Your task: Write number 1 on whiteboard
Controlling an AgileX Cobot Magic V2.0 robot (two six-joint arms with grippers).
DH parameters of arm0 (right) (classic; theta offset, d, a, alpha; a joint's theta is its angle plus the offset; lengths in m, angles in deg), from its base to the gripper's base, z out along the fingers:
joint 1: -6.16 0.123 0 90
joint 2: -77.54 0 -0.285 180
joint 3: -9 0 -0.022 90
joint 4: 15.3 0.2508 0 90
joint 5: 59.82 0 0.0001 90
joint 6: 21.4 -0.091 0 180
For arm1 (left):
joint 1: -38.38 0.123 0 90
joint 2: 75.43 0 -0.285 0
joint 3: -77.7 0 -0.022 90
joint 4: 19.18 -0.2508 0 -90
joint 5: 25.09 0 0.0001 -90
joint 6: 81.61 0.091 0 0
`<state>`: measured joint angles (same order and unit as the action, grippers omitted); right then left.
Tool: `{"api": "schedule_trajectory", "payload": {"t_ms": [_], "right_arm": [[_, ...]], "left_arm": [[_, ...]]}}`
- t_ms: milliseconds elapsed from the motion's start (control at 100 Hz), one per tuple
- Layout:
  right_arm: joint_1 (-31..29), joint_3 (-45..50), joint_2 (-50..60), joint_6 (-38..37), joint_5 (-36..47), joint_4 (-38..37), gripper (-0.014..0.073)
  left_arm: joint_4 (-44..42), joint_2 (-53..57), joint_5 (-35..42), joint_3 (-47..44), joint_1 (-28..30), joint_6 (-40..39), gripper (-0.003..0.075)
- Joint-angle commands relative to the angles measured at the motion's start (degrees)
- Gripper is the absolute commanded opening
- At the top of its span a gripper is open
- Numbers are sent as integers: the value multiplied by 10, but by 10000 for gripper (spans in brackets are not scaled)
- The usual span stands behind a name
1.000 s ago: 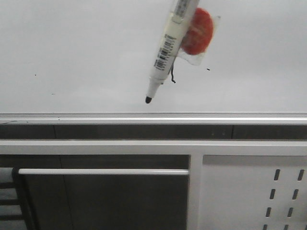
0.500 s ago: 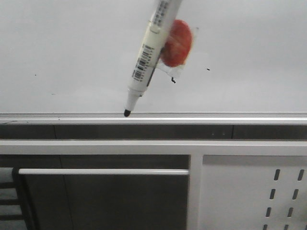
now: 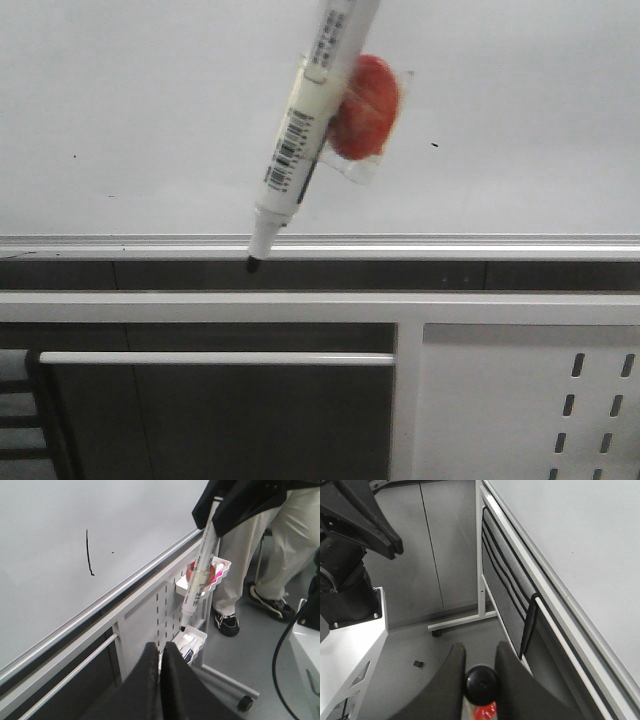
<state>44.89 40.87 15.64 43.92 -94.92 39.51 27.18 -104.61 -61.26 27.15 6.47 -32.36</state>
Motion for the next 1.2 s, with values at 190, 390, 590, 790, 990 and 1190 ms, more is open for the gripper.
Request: {"api": "schedule_trajectory", "payload": {"t_ms": [190, 390, 590, 790, 990, 1190], "right_arm": [[-4, -17, 3, -2, 14, 39, -68], [-3, -24, -7, -2, 15, 43, -68], [-3, -47, -37, -2, 3, 44, -68], [8, -63, -71, -1, -13, 42, -68], [20, -74, -76, 3, -10, 38, -68], [20, -88, -76, 3, -11, 37, -68]], "left_arm": [[57, -35, 27, 14, 0, 3, -17], [64, -75, -8, 14, 0, 57, 34], [117, -98, -18, 14, 0, 143, 268], [149, -114, 4, 14, 0, 183, 344], [168, -147, 3, 14, 0, 196, 344], [205, -172, 2, 14, 0, 239, 344]]}}
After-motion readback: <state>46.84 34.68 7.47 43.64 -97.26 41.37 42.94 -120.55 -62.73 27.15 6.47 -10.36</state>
